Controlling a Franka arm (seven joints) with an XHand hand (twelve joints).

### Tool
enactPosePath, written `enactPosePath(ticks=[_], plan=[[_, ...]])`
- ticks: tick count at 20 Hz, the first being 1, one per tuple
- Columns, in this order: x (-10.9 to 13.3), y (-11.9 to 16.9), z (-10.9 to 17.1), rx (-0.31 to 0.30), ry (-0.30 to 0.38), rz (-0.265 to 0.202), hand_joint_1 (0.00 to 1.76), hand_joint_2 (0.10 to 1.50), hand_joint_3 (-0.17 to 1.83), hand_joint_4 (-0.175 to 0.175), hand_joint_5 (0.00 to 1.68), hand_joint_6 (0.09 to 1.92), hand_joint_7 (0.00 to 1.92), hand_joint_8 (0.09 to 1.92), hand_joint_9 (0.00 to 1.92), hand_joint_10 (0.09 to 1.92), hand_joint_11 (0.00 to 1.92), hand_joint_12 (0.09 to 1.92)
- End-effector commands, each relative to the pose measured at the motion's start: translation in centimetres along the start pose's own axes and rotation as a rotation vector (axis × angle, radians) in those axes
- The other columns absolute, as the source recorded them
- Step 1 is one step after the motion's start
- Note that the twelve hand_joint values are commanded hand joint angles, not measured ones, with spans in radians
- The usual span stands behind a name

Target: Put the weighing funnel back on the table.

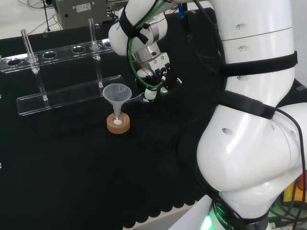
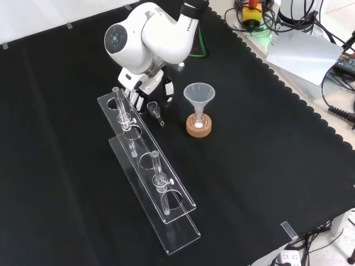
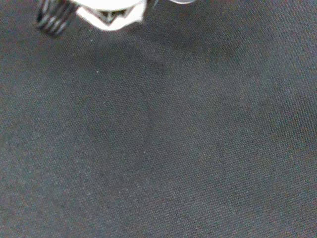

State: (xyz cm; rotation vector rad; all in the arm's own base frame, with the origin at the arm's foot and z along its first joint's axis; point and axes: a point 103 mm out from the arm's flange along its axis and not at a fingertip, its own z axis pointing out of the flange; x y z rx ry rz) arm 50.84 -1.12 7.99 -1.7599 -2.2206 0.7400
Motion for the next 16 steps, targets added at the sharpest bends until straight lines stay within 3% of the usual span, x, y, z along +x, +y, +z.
enactPosePath(ticks=[1,7,13,16], plan=[[-0.1,-0.7,-0.3,0.033,-0.002,-0.01,0.91,0.59,0.74,-0.024,0.35,0.41,0.21,0.7,0.57,0.6,0.37,1.33],[-1.0,-2.9,-2.1,-0.032,0.037,0.007,0.87,0.57,0.7,-0.016,0.26,0.09,0.05,0.68,0.34,0.67,0.18,1.41],[-2.4,-6.7,-4.9,-0.126,0.072,0.038,0.83,0.57,0.69,-0.014,0.25,0.09,0.05,0.68,0.32,0.68,0.16,1.42],[-2.9,-8.9,-6.5,-0.166,0.082,0.078,0.83,0.58,0.69,-0.015,0.26,0.09,0.07,0.69,0.33,0.69,0.16,1.42]])
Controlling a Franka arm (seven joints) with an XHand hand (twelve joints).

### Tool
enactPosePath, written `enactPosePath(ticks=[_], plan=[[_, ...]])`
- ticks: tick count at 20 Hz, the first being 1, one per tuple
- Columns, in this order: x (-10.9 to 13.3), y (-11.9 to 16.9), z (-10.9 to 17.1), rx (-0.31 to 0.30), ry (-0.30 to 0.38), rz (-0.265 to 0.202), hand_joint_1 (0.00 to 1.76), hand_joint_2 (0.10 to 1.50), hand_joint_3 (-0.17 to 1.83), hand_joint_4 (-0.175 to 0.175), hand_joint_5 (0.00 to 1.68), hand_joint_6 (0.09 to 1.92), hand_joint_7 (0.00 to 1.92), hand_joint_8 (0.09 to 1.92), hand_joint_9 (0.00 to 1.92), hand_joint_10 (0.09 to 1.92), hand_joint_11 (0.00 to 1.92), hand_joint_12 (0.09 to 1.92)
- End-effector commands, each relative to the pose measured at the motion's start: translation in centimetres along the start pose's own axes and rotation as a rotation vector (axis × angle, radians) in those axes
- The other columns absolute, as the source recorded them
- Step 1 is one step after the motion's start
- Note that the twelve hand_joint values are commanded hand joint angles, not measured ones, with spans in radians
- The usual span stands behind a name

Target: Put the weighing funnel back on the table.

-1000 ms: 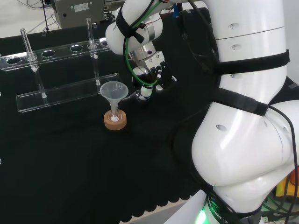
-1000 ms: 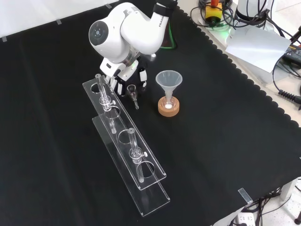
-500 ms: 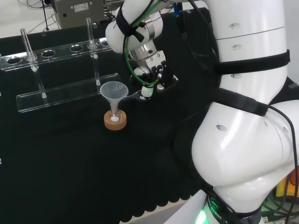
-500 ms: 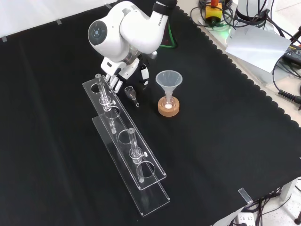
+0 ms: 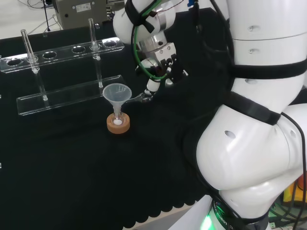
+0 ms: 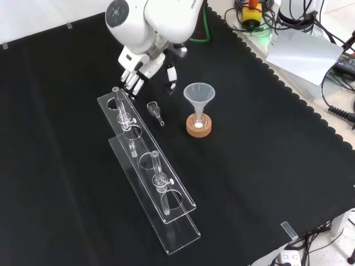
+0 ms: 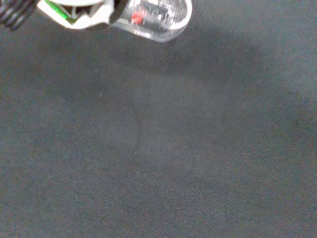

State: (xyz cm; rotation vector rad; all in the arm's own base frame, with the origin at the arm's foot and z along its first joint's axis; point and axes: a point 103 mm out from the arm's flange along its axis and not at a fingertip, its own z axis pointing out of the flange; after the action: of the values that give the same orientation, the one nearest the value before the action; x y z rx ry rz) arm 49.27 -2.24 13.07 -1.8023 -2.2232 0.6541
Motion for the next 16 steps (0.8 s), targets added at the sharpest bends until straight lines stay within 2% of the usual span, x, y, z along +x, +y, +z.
enactPosePath(ticks=[1,8,11,16], plan=[[-1.6,-5.3,-4.0,-0.129,0.046,0.071,0.83,0.58,0.69,-0.016,0.27,0.09,0.08,0.69,0.34,0.69,0.16,1.43],[-2.0,-9.9,-7.1,-0.183,0.082,0.101,0.79,0.61,0.68,-0.018,0.29,0.09,0.09,0.67,0.33,0.68,0.16,1.43],[-2.2,-11.8,-8.4,-0.22,0.128,0.115,0.73,0.67,0.64,-0.018,0.29,0.09,0.07,0.66,0.3,0.68,0.13,1.44],[-1.4,-14.2,-10.1,-0.247,0.114,0.14,0.68,0.71,0.62,-0.017,0.29,0.09,0.05,0.65,0.28,0.69,0.11,1.44]])
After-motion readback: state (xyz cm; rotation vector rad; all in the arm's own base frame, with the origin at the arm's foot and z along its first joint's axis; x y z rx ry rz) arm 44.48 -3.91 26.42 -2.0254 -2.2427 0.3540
